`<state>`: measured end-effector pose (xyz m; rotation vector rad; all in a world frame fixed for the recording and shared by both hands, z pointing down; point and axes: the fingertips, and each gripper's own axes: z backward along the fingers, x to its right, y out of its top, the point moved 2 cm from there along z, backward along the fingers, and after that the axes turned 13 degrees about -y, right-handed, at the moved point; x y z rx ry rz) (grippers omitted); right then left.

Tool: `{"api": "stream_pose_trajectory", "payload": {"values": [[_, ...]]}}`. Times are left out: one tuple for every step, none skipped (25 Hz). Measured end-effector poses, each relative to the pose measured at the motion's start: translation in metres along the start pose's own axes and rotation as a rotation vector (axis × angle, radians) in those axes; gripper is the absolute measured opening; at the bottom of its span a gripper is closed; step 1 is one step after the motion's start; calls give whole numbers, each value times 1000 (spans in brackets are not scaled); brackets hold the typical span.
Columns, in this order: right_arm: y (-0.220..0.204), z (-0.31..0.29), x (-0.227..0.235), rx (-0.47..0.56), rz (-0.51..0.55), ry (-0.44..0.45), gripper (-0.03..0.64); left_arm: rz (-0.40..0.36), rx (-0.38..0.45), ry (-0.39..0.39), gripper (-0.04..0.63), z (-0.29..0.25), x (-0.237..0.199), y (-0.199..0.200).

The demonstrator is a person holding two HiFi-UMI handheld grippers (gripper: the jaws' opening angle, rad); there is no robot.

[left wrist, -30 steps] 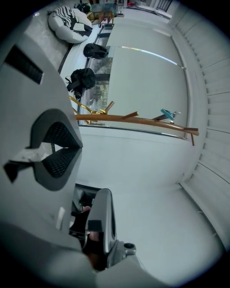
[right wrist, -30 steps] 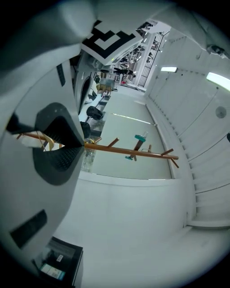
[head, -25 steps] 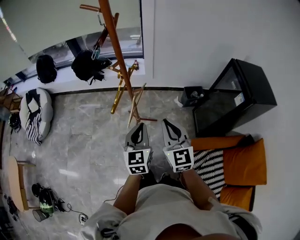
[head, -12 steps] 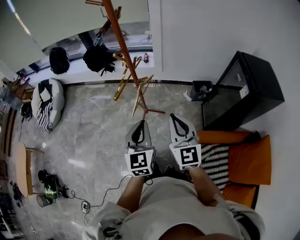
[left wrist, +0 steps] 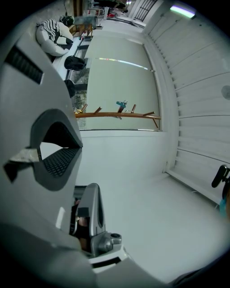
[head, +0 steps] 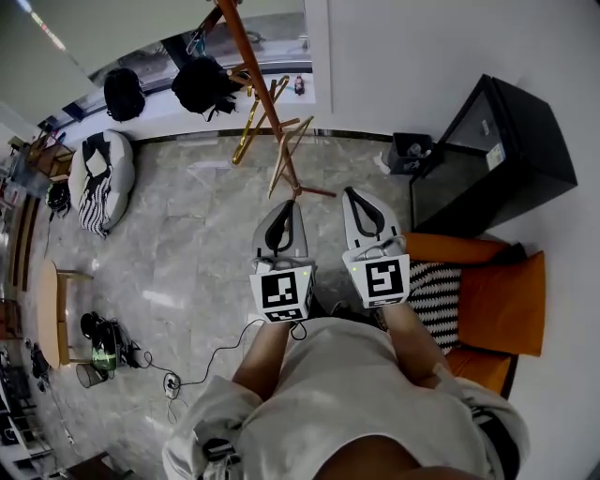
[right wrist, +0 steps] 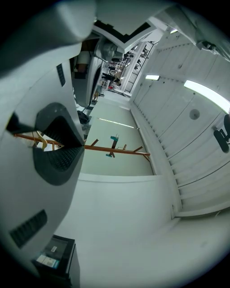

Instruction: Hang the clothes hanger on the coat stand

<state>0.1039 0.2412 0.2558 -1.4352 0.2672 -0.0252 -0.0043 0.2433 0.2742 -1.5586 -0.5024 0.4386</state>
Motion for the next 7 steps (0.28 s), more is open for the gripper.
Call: {"api": "stream_pose_trajectory", "payload": {"values": [[-1,1,0,-1,-1,1,5,4,-1,2,9,1,0,0],[0,1,1,-1,0,2,5,6,0,2,9,1,1,0],[1,1,3,-1,2,3,5,5,3,2,9,0,3,1],[1,0,5,2,4,3,5,1,5,3,9,-2,4,1],[2,-1,8,5,7,1,5,-4,7,3,9,-5,4,2],[2,-2,11,8,10,0,5,-9,8,4,9,-8,5,2],[3,-4,15,11,14,-2,5,-14,10,4,9,-11,6,2]]}}
